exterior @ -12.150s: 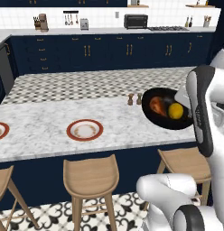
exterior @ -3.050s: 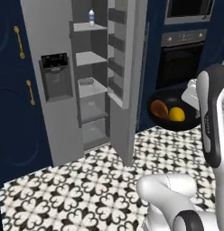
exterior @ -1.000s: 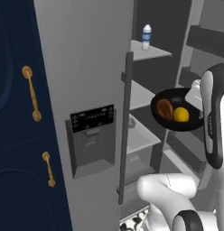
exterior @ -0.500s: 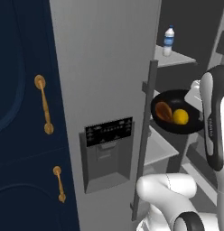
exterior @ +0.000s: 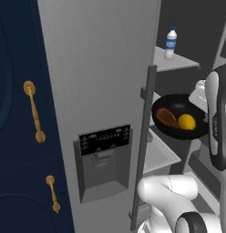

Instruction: Pick the chicken drumstick and lemon from their plates and place them in the bowl. Then put the bowl in the fridge.

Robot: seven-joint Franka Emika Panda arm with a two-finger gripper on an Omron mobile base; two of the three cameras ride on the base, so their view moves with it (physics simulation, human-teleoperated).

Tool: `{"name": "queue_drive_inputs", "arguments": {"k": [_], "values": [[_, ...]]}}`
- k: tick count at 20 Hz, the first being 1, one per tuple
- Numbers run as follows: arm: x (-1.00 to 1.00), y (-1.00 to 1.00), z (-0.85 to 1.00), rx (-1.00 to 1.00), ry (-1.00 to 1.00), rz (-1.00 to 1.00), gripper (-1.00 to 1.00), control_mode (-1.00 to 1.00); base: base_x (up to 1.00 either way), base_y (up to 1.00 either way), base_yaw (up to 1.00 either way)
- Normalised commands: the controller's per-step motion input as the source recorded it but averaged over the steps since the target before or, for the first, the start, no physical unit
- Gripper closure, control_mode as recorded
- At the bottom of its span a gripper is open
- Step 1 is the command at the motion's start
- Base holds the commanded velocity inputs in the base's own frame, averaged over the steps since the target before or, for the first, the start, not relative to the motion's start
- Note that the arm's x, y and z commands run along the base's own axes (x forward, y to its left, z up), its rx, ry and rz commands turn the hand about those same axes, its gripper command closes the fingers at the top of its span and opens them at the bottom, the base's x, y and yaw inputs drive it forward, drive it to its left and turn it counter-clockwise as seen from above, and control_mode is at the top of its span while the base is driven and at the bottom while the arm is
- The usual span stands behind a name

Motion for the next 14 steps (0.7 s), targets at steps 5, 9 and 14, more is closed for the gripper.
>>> {"name": "queue_drive_inputs", "arguments": {"k": [5, 9, 14], "values": [[-0.31, -0.49, 0.00, 0.14, -0.26, 0.03, 1.00, -1.00, 0.00, 0.00, 0.00], [-0.16, -0.31, 0.00, 0.09, -0.25, 0.00, 1.00, -1.00, 0.00, 0.00, 0.00], [0.06, 0.08, -0.04, 0.01, -0.15, -0.12, 1.00, -1.00, 0.00, 0.00, 0.00]]}}
